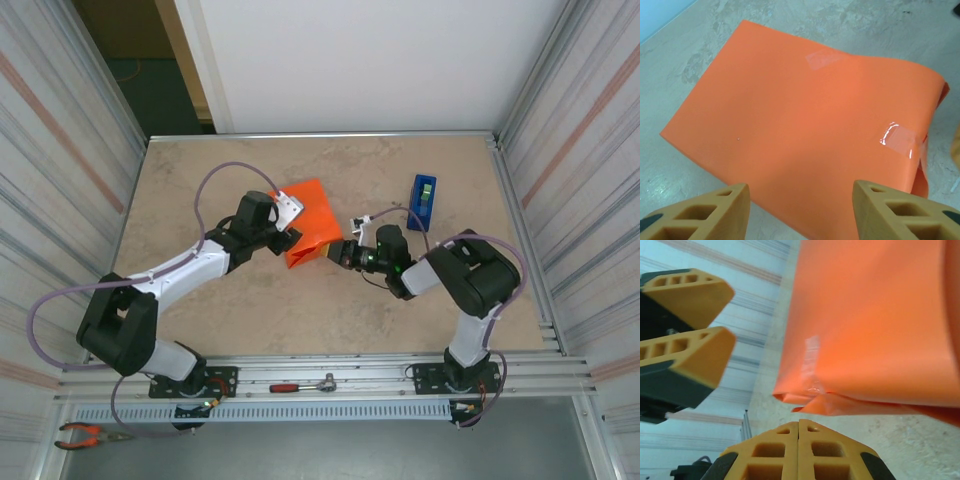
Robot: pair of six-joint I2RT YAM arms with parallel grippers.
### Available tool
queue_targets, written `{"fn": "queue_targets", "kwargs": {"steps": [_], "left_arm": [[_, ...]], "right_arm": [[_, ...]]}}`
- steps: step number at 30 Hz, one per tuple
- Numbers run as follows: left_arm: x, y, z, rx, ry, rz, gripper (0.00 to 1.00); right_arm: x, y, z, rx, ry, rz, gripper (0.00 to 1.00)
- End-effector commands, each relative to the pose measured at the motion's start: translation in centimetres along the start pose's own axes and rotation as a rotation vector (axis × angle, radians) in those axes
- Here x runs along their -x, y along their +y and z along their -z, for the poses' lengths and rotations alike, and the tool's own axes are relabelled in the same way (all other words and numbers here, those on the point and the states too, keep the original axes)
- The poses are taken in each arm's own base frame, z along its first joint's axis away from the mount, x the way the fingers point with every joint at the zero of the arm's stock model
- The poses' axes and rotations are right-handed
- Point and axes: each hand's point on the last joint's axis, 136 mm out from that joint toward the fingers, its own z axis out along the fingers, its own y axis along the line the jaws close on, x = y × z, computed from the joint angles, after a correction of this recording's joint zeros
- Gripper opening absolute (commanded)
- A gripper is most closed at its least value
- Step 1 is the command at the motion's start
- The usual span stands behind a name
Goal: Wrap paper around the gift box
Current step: Wrap the gift box with the wrapping paper, then press the gift box at the center of the table.
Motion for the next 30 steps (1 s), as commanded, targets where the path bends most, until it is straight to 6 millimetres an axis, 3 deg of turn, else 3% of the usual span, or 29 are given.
{"fn": "queue_targets", "kwargs": {"steps": [1,8,16,30], "left_arm": [[0.6,1.2,0.7,0.059,-0.031,0.027,0.58],[-0.1,2.5,0.7,0.116,-0.023,0.06,0.63],[-0.6,4.0,0.9,0.172,-0.023,0.103,0.67],[-1.4,5.5,0.9,0.22,-0.014,0.156,0.73]], "right_arm": [[0.2,1.2,0.6,-0.016,0.028,0.057,0.0],[2.0,2.4,-0.4,-0.088,0.075,0.124,0.0],[3.0,2.0,-2.3,-0.152,0.153,0.135,0.0],[1.1,-1.1,-4.1,-0.246,0.3,0.074,0.0]]}}
